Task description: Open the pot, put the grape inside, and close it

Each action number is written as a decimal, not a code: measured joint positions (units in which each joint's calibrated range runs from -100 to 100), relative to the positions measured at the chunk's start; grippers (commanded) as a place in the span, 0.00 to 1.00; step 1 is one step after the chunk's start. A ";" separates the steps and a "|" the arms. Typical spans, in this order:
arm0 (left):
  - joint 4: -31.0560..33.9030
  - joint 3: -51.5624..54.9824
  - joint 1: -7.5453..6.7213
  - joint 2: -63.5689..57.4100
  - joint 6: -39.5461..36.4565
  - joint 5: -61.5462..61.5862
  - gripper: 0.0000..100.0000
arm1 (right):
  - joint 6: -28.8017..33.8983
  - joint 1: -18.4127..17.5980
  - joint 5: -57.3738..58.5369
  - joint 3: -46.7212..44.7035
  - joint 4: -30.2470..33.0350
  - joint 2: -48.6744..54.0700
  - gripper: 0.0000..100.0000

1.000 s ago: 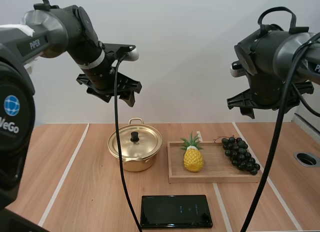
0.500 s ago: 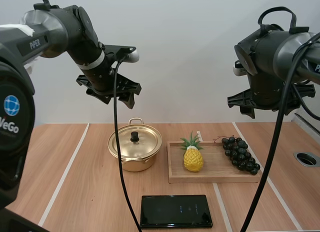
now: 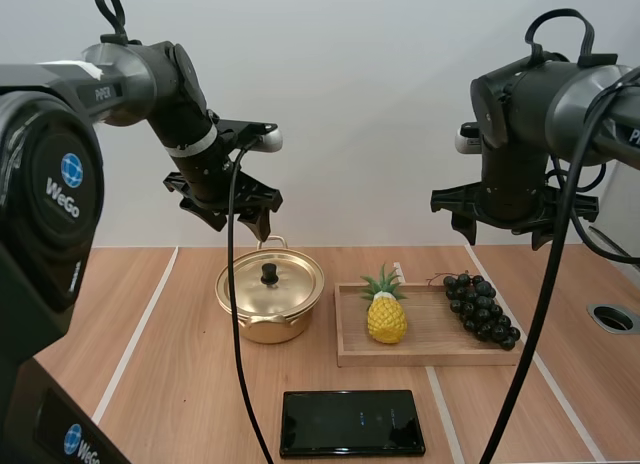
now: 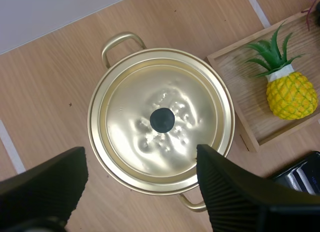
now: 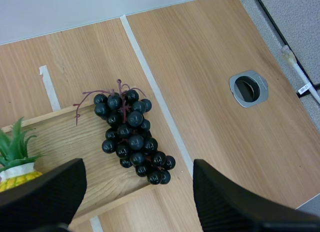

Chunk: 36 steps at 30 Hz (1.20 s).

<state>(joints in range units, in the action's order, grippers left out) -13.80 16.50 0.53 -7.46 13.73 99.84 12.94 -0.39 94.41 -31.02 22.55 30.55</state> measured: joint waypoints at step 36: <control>-5.84 3.70 -1.68 14.25 6.94 -14.17 1.00 | 0.00 0.00 0.00 0.00 0.80 0.00 1.00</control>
<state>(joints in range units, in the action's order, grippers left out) -19.63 20.20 -1.15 6.79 20.66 85.67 12.94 -0.39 94.41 -31.02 23.34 30.55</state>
